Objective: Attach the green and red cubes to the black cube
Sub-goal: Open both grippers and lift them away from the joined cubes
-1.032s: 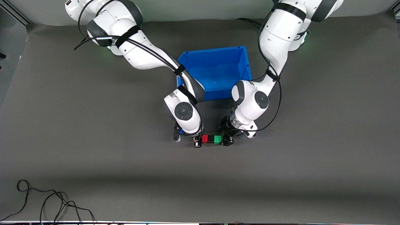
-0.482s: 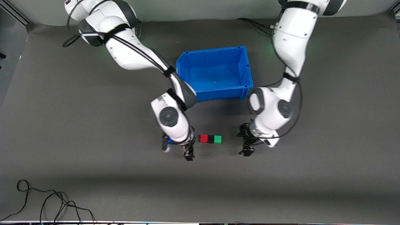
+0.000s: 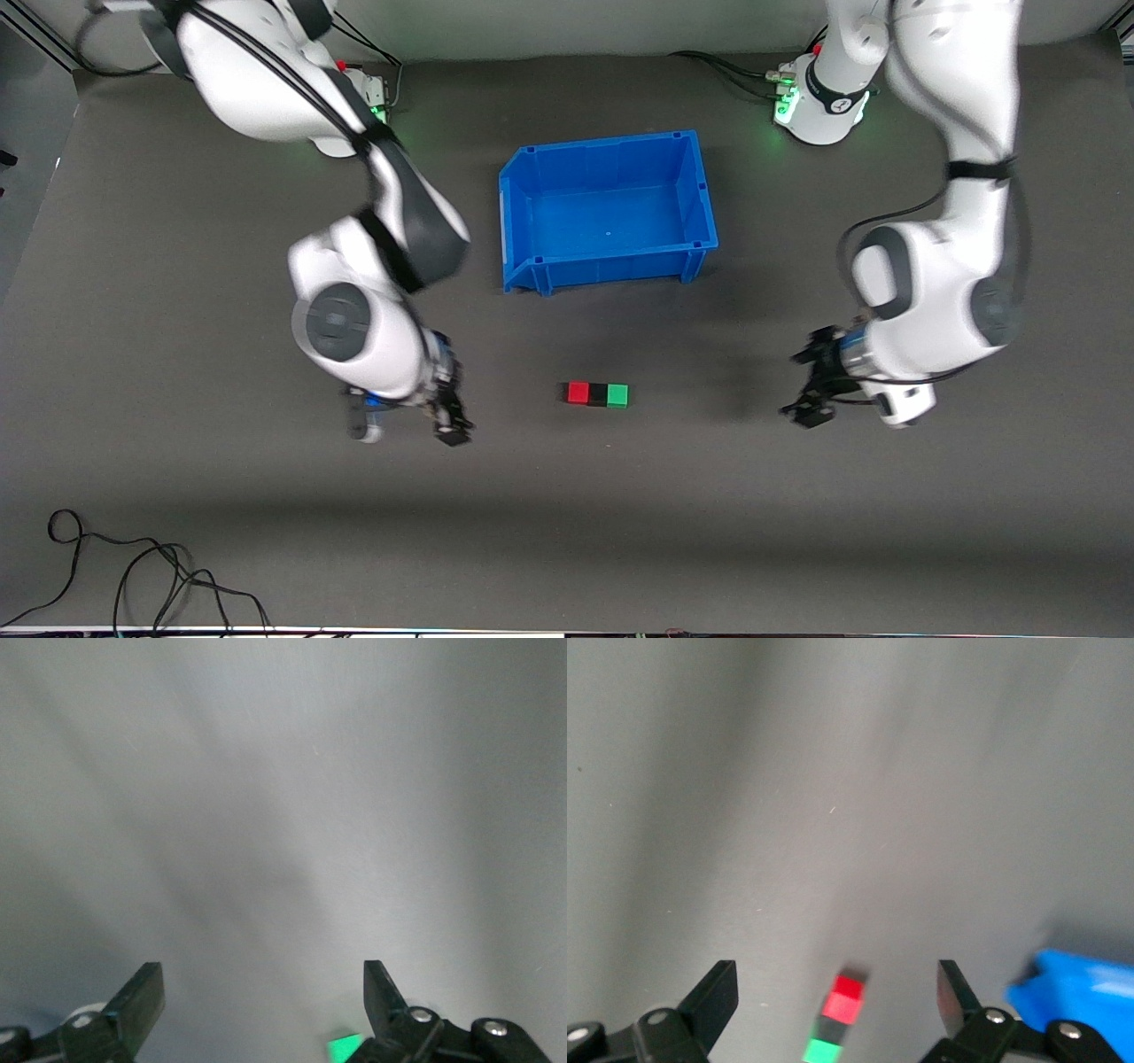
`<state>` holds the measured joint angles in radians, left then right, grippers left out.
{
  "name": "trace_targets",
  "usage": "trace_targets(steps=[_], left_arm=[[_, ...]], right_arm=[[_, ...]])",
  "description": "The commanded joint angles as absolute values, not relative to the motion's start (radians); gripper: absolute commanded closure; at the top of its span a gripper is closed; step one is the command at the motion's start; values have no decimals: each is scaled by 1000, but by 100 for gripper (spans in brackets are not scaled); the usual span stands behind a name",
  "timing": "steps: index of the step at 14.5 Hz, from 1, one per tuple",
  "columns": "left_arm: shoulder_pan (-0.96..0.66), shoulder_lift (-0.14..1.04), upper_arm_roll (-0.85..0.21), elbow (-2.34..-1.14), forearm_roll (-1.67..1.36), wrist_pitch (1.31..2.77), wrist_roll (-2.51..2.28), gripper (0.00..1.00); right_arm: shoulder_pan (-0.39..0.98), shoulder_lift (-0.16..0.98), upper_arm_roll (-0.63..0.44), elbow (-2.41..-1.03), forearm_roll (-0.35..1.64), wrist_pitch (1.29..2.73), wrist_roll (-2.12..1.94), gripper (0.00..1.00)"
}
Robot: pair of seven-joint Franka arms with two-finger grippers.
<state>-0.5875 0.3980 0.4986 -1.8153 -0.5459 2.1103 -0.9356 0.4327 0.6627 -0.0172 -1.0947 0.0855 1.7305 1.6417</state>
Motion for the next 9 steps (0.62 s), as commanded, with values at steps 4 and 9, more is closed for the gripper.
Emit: trace_targets(steps=[4, 9], left_arm=[[-424, 293, 537, -1627, -402, 1661, -481, 0], [-379, 259, 538, -1474, -284, 1493, -168, 0]], right_arm=[[266, 413, -15, -1224, 106, 1462, 1126, 1], [164, 263, -110, -1310, 104, 1359, 644, 1]])
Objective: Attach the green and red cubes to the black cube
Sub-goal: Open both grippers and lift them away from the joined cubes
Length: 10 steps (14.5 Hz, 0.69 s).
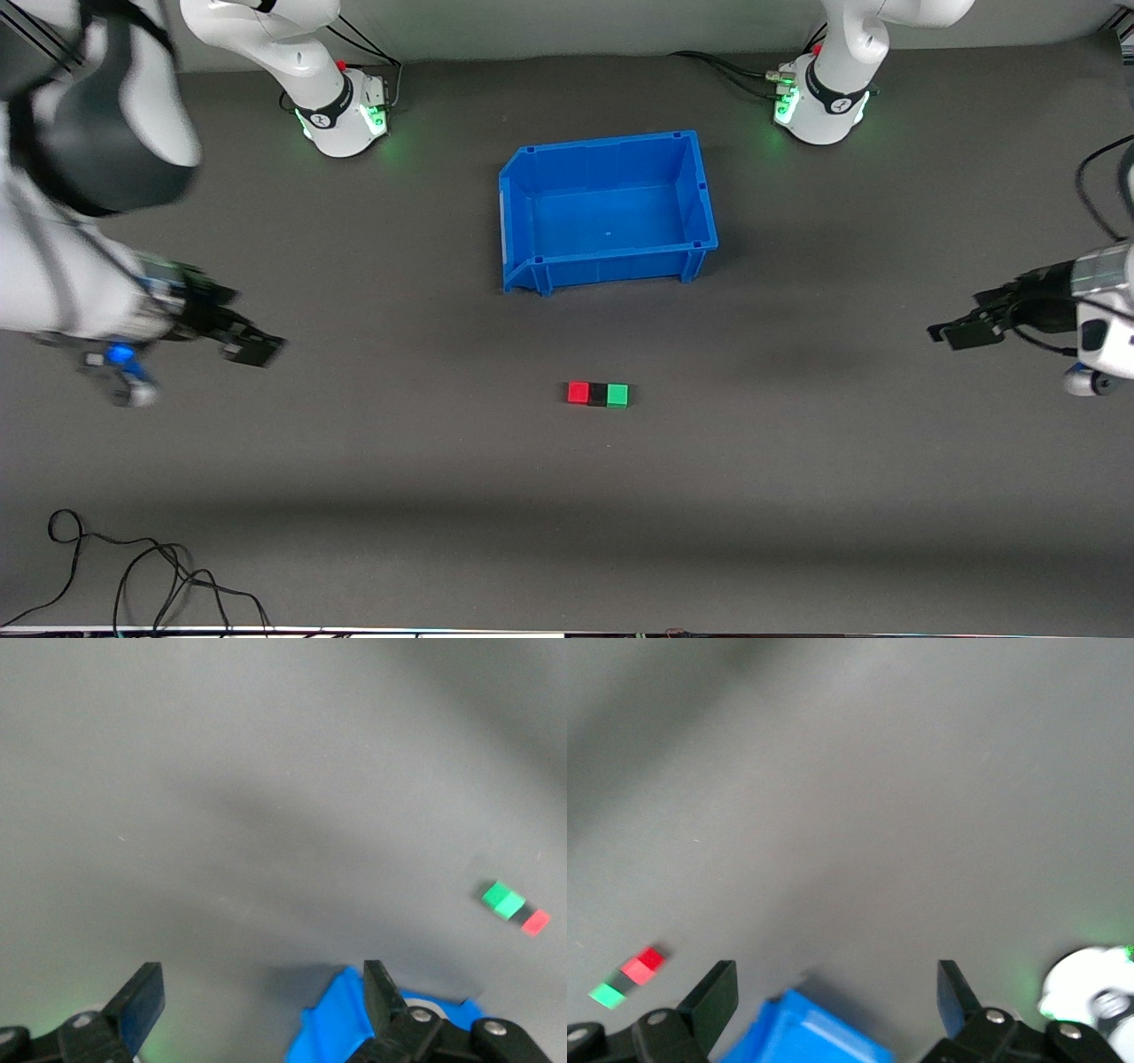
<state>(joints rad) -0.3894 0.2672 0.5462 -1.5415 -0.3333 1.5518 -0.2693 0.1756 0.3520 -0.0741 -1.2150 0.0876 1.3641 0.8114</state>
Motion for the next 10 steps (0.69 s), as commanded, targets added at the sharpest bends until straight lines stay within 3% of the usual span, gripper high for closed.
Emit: trace_targets(steps=[1, 5, 10], left_arm=[[-385, 232, 537, -1471, -253, 1483, -119, 0], [-390, 118, 529, -1473, -184, 1488, -77, 0], [-454, 61, 483, -1505, -63, 1523, -78, 0]], right_arm=[[164, 236, -153, -1336, 103, 1338, 529, 1], [166, 138, -248, -1408, 104, 1339, 269, 1], [170, 135, -268, -1410, 77, 1359, 167, 1]])
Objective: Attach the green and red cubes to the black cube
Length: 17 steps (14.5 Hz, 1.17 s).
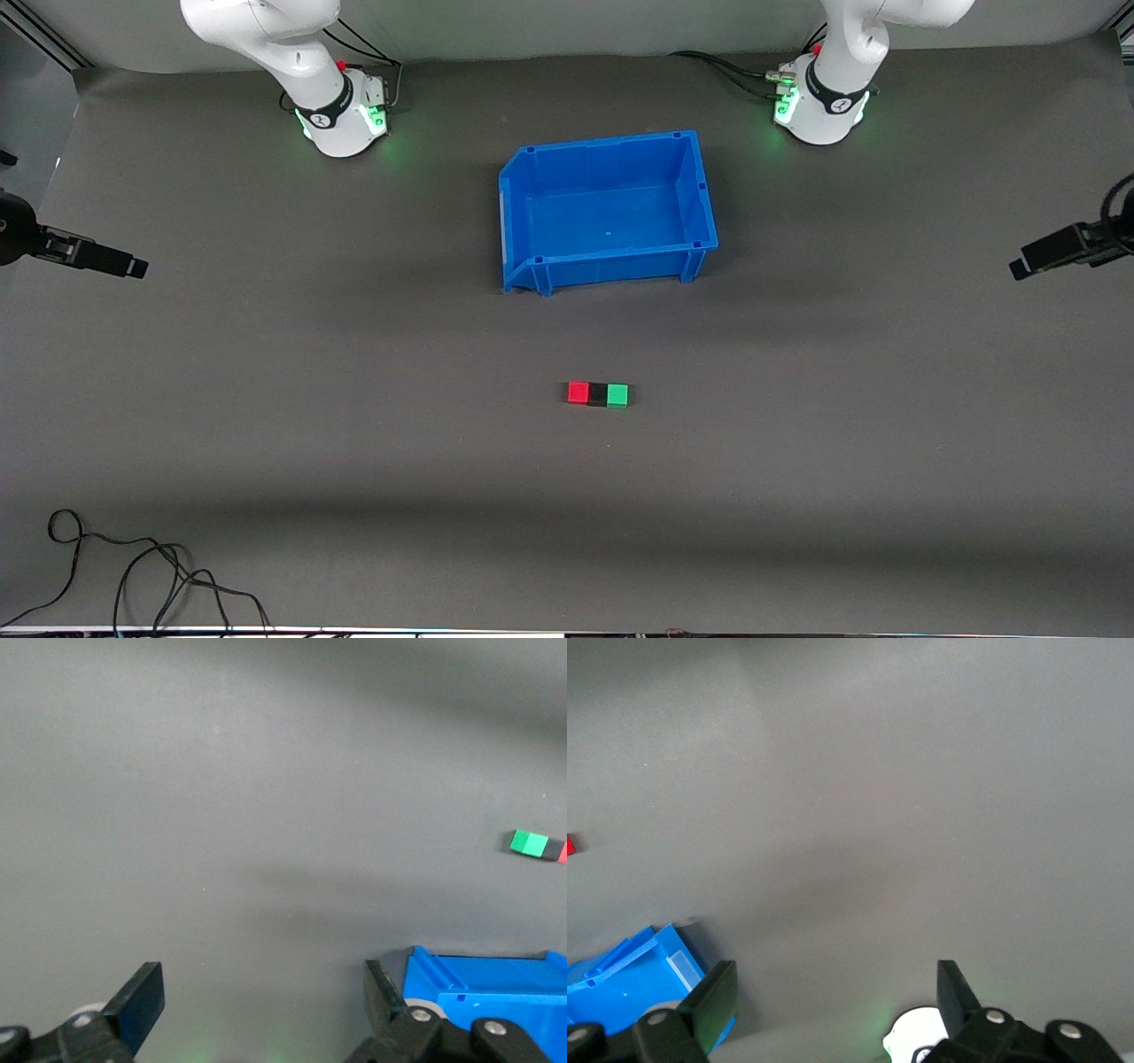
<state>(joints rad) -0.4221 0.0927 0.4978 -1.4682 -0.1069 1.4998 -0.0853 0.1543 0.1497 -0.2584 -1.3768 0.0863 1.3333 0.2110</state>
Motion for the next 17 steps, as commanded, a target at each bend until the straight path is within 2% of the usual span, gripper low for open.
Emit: trace_targets(steps=[1, 4, 7, 9, 13, 15, 17], left_arm=[[-457, 48, 473, -1522, -60, 1537, -80, 0], [-404, 19, 376, -1561, -22, 1571, -80, 0], [-139, -17, 114, -1620, -18, 1609, -78, 0], [-37, -38, 8, -1652, -18, 1620, -77, 0], [-28, -54, -2, -1674, -18, 1628, -63, 0], [-28, -58, -2, -1660, -18, 1615, -55, 0], [-28, -58, -2, -1637, -18, 1589, -49, 0]], right_arm=[[173, 137, -267, -1411, 77, 1362, 167, 1], [172, 135, -268, -1413, 75, 1362, 163, 1], [172, 135, -268, -1413, 75, 1362, 155, 1], [172, 137, -268, -1411, 46, 1364, 89, 1], [135, 124, -252, -1433, 32, 1385, 38, 1], [34, 103, -131, -1456, 31, 1394, 40, 1], [5, 66, -89, -1505, 20, 1431, 49, 1]])
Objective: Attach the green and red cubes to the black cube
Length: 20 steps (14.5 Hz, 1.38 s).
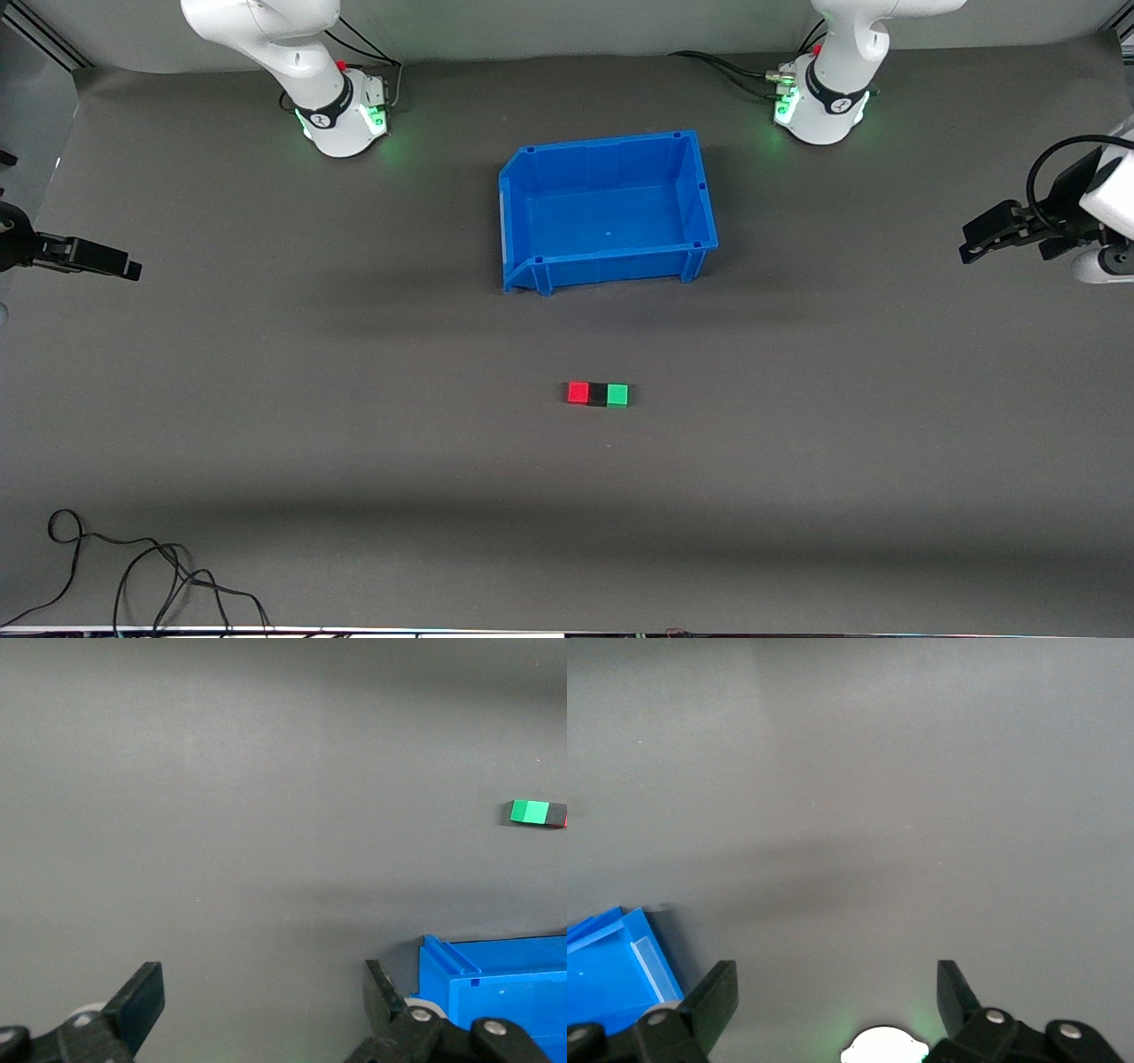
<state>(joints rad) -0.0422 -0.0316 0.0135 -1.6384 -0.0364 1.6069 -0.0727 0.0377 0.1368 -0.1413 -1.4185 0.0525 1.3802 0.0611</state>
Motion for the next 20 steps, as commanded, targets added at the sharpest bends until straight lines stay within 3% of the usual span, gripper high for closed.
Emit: trace_targets(steps=[1, 4, 12, 20], left_arm=[[-28, -58, -2, -1623, -18, 1573, -35, 0], [-28, -58, 2, -1614, -17, 1537, 2, 0], [-38, -55, -5, -1617, -12, 1514, -5, 0], [-44, -51, -5, -1620, -12, 1513, -17, 0]], right_arm=[[-15, 36, -83, -1547, 20, 1459, 48, 1], [-115, -63, 26, -1690, 18, 1537, 44, 1], [-155, -61, 141, -1664, -26, 1542, 145, 1], [-80, -48, 86, -1663, -28, 1546, 207, 1]])
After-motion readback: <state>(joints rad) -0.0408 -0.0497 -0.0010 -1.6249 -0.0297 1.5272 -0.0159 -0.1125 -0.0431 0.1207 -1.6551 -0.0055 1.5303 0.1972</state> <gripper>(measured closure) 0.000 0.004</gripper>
